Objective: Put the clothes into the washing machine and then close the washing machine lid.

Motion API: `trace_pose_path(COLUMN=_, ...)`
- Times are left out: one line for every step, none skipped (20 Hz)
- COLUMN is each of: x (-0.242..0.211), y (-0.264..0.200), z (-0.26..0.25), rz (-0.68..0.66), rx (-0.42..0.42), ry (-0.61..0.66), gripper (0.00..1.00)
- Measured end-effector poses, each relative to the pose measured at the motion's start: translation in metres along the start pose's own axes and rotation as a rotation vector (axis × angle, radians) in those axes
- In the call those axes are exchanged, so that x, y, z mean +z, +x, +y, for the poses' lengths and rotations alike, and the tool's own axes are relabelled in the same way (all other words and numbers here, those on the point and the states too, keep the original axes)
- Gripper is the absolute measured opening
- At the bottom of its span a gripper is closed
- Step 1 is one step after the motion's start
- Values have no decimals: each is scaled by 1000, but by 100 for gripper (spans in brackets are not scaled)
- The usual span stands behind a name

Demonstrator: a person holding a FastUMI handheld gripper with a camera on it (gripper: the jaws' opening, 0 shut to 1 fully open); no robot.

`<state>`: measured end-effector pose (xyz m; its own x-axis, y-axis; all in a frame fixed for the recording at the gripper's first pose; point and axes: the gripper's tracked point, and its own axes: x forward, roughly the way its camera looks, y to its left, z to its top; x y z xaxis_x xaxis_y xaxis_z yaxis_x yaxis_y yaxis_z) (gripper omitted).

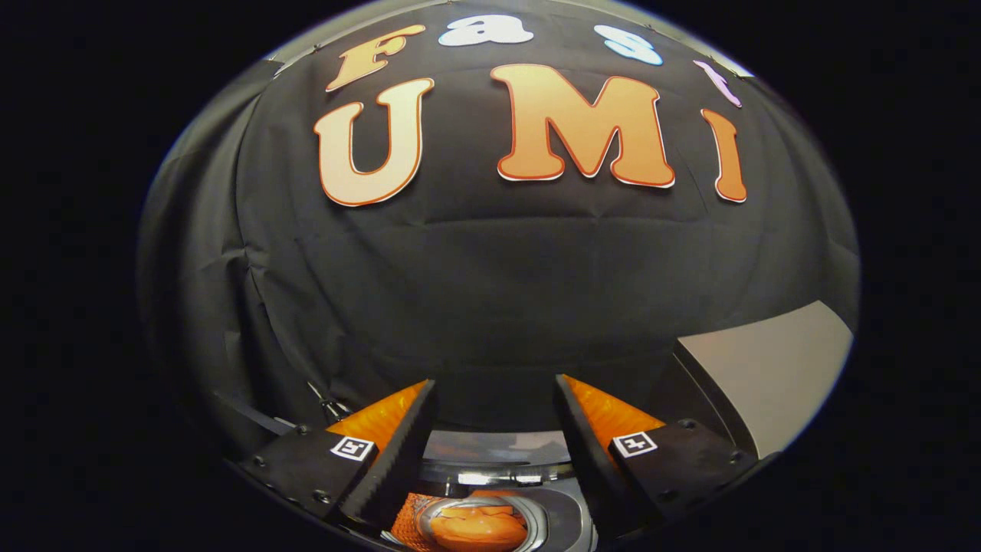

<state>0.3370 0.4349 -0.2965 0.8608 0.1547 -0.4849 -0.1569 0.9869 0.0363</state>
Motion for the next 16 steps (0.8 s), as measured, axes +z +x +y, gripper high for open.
trace_pose_path(x=-3, y=-5, z=0, rz=1, rx=-2, ry=1, gripper=97)
trace_pose_path(x=-7, y=-12, z=-1, rz=-2, rx=-6, ry=4, gripper=97)
trace_pose_path(x=-11, y=-16, z=-1, rz=-3, rx=-5, ry=0, gripper=97)
trace_pose_path(x=-15, y=-20, z=0, rz=-6, rx=-5, ry=-2, gripper=97)
trace_pose_path(x=-19, y=-24, z=0, rz=-10, rx=-4, ry=-1, gripper=97)
trace_pose_path(x=-24, y=-29, z=1, rz=-15, rx=-3, ry=-4, gripper=97)
trace_pose_path(x=-29, y=-35, z=1, rz=-20, rx=-5, ry=-2, gripper=97)
trace_pose_path(x=-36, y=-41, z=0, rz=-23, rx=-8, ry=2, gripper=97)
trace_pose_path(x=-42, y=-47, z=0, rz=-23, rx=-10, ry=4, gripper=97)
trace_pose_path(x=-51, y=-52, z=1, rz=-17, rx=-10, ry=2, gripper=97)
trace_pose_path(x=-62, y=-57, z=1, rz=-7, rx=-10, ry=2, gripper=97)
trace_pose_path(x=-81, y=-56, z=-2, rz=34, rx=-12, ry=8, gripper=97)
trace_pose_path(x=-108, y=-61, z=-3, rz=108, rx=-15, ry=30, gripper=97)
trace_pose_path(x=-134, y=-62, z=-3, rz=162, rx=-11, ry=64, gripper=97)
trace_pose_path(x=-157, y=-60, z=-5, rz=190, rx=-24, ry=94, gripper=98)
trace_pose_path(x=-178, y=-63, z=-10, rz=221, rx=-41, ry=114, gripper=100)
